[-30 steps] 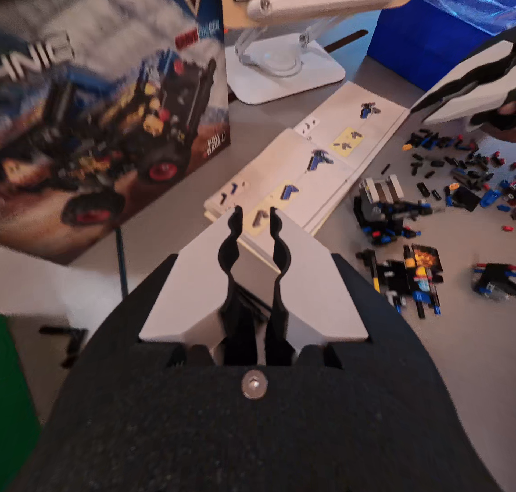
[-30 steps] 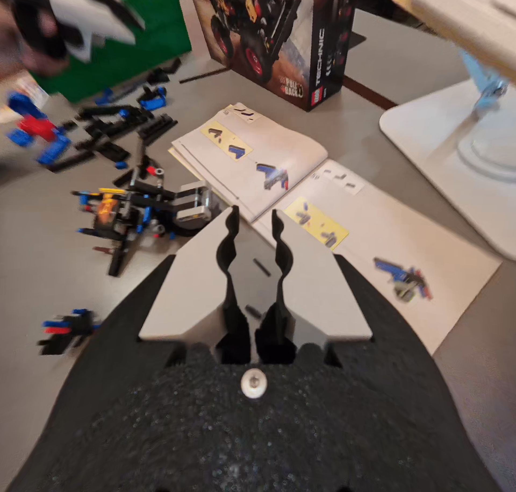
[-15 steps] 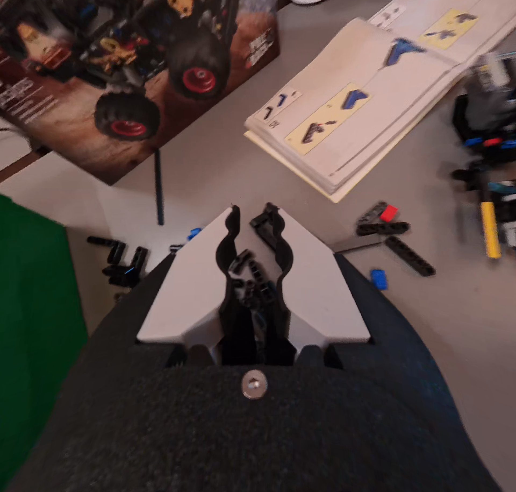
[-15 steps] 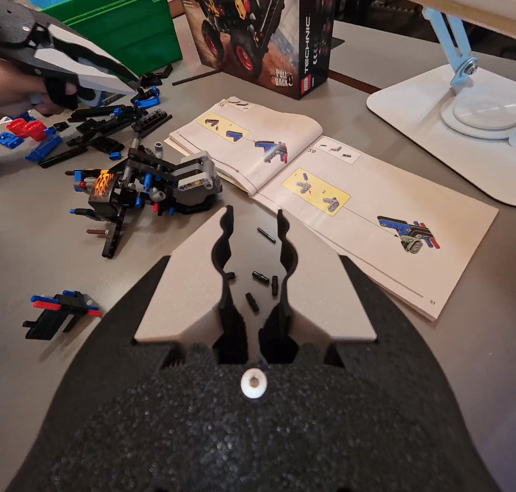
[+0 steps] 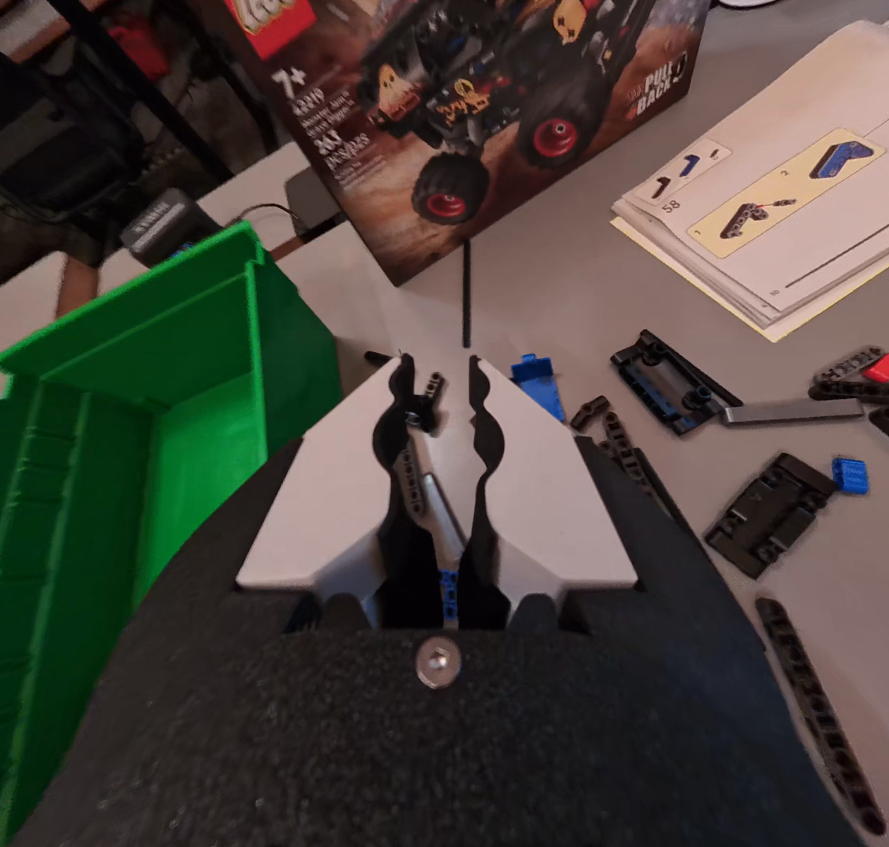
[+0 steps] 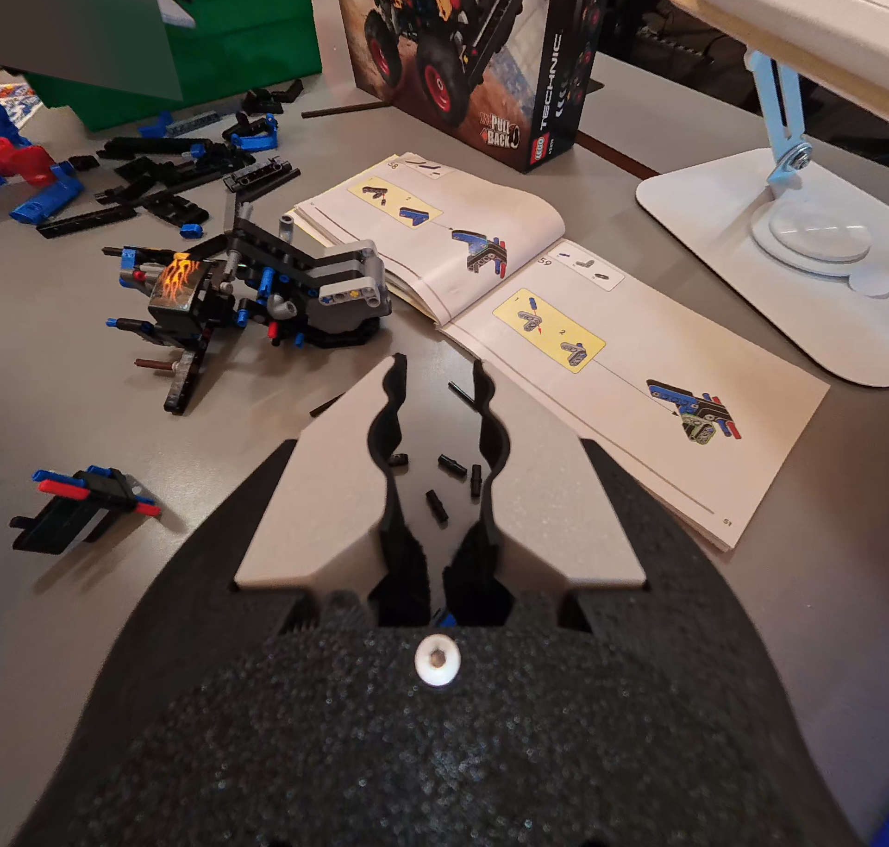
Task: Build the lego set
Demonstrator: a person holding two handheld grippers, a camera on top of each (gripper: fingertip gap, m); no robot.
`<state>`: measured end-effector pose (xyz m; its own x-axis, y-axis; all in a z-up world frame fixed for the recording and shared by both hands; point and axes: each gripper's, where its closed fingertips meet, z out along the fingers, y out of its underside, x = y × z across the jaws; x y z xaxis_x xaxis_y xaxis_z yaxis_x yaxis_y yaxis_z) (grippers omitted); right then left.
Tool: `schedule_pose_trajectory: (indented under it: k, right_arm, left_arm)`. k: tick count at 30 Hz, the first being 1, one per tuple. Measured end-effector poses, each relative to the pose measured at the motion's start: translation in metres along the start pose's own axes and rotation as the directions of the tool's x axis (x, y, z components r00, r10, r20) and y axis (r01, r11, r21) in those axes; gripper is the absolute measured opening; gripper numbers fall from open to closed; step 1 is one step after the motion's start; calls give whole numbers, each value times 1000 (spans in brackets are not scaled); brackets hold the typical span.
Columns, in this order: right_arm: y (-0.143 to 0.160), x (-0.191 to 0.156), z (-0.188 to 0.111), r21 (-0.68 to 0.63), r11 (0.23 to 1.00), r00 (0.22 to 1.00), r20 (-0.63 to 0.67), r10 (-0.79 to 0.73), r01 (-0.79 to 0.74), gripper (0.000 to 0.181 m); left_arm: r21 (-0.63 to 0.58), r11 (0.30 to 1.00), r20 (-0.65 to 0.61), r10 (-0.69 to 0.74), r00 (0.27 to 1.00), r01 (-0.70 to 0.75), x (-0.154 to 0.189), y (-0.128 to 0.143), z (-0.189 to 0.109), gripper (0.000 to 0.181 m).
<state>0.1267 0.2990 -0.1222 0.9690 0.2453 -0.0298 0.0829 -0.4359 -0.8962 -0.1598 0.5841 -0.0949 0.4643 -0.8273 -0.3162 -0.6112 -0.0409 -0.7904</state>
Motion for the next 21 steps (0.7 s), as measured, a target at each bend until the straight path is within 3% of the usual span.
schedule_pose_trajectory:
  k: [5,21]
  right_arm:
    - [-1,1,-1,6,1000,1000,1,13,-13,27]
    - [3,5,0,-8,999,999,6,40,-40,26]
  left_arm:
    - [89,994,7,-68,998,67,-15,-11,-18,19]
    - [66,996,32,-69,997,66,-22,-5,-22,19]
